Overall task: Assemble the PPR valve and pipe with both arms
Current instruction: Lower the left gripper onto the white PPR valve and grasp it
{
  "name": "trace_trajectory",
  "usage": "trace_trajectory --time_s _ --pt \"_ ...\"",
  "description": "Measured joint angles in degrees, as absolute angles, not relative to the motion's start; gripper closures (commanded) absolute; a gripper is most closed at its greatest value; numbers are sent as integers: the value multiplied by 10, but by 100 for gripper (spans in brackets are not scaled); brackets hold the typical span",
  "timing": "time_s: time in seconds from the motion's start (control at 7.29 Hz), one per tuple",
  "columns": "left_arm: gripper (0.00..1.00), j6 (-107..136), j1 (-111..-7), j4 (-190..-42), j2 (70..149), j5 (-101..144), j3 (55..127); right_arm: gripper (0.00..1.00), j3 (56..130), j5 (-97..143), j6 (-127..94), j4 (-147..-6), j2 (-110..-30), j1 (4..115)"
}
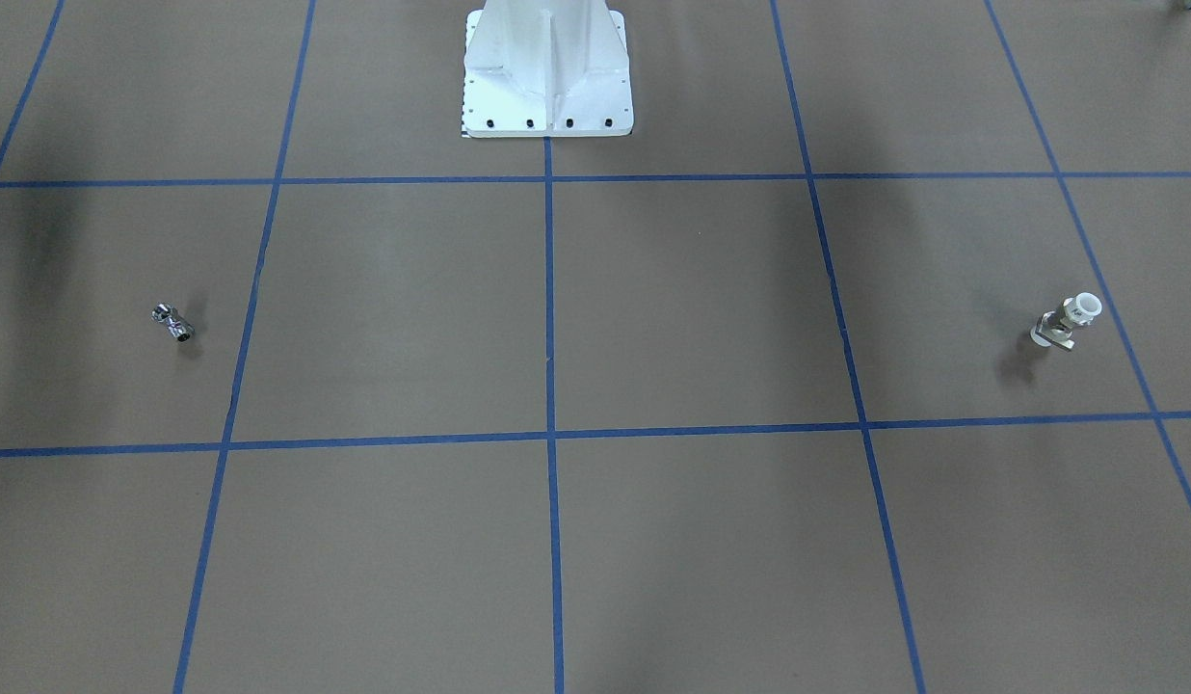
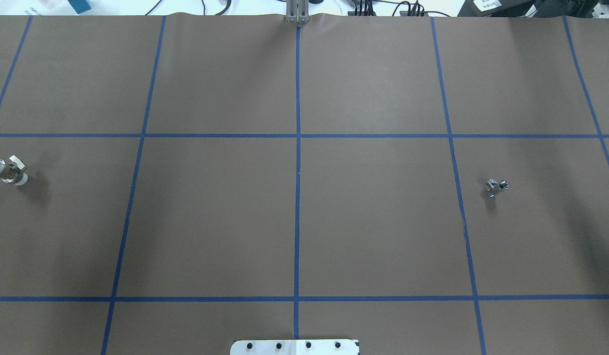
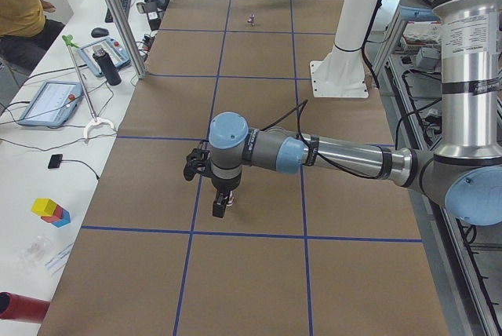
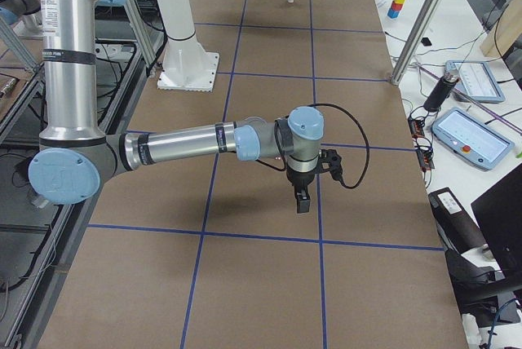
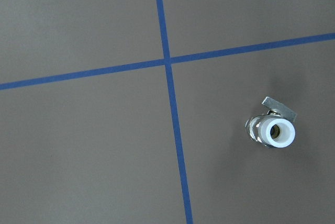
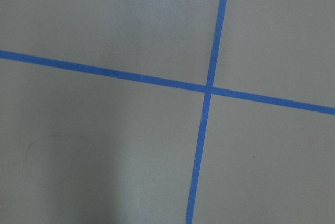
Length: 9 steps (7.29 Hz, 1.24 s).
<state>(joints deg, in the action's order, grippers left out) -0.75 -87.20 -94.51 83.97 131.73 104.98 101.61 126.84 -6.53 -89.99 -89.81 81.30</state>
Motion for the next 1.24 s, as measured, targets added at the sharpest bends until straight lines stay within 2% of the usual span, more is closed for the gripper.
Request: trace_trajectory --time_s 0.69,1.24 --pt "0 62 -857 -1052 916 1319 1013 0 1007 1269 -79 -870 -889 813" --pt "0 155 -750 -1218 878 1313 954 0 1004 1270 -80 -867 -892 813"
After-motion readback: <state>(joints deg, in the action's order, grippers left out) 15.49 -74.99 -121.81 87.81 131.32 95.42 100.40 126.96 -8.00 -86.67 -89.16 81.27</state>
